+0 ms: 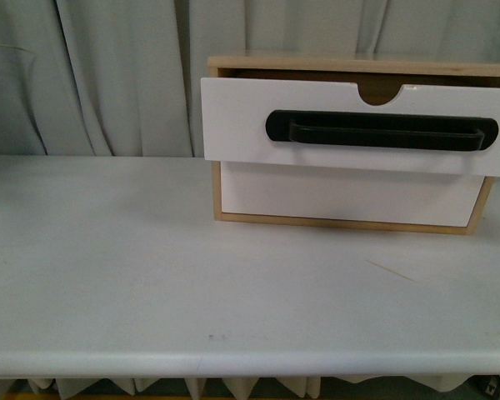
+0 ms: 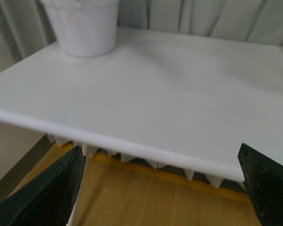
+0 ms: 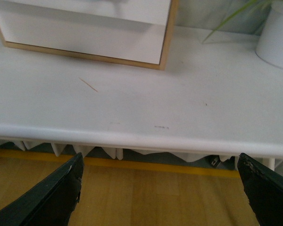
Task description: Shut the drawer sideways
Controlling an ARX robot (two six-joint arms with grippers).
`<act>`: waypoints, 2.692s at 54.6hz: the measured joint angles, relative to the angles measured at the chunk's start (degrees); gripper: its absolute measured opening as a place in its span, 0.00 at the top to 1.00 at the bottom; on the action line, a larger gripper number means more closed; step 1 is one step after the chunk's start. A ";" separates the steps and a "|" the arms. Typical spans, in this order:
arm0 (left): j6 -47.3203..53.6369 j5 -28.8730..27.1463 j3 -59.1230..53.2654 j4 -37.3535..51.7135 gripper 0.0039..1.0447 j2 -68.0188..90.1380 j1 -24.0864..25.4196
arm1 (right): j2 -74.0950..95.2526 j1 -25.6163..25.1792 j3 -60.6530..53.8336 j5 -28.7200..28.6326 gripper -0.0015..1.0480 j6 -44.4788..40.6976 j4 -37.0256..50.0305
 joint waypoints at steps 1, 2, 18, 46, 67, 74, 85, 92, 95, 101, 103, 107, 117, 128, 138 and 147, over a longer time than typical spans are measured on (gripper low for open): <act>-1.18 -2.71 0.63 0.00 0.05 1.68 -1.25 | 0.59 -0.15 0.39 -0.44 0.09 -0.48 0.26; -1.90 -4.26 0.92 0.00 0.05 2.47 -1.75 | 1.81 -0.48 1.22 -1.33 0.09 -1.55 0.87; -34.77 -0.68 17.05 7.96 0.05 33.92 -12.44 | 27.89 -3.72 12.35 -8.79 0.09 -26.45 14.08; -52.81 4.42 36.06 18.53 0.05 65.68 -19.19 | 54.01 -1.75 23.71 -9.73 0.09 -44.81 24.24; -54.97 6.97 46.86 19.34 0.05 76.22 -19.74 | 66.84 0.35 30.05 -9.81 0.09 -46.47 29.57; -55.17 7.82 49.68 19.32 0.05 78.53 -19.61 | 69.37 0.98 32.06 -9.86 0.09 -46.47 30.25; -55.91 8.87 53.20 19.04 0.05 82.01 -19.10 | 72.04 1.81 34.21 -9.92 0.09 -46.45 31.36; -56.46 9.62 55.74 18.56 0.05 84.24 -18.75 | 73.26 1.86 35.36 -10.12 0.09 -46.45 31.47; -56.61 9.86 56.78 18.45 0.05 85.20 -18.62 | 73.64 1.86 35.67 -10.16 0.09 -46.45 31.52; -57.02 10.67 58.80 18.23 0.05 87.01 -18.32 | 74.71 1.86 36.54 -10.38 0.09 -46.49 31.69; -57.05 10.86 59.65 18.08 0.05 87.76 -18.23 | 75.14 1.86 36.94 -10.47 0.09 -46.56 31.71; -57.09 11.26 61.05 17.68 0.05 88.89 -18.14 | 75.97 1.84 37.55 -10.51 0.09 -46.64 31.91; -57.44 12.07 64.30 17.03 0.05 91.76 -17.92 | 77.90 1.62 39.36 -10.73 0.09 -46.82 32.15; -57.88 12.52 67.84 16.22 0.05 94.55 -17.44 | 80.43 0.87 42.05 -10.78 0.09 -46.93 32.30; -58.21 12.85 72.11 14.95 0.05 97.59 -16.98 | 82.84 0.07 44.96 -10.95 0.09 -47.10 32.28; -58.45 13.11 75.80 13.86 0.05 100.08 -16.74 | 84.91 -0.66 47.30 -11.17 0.09 -47.25 32.11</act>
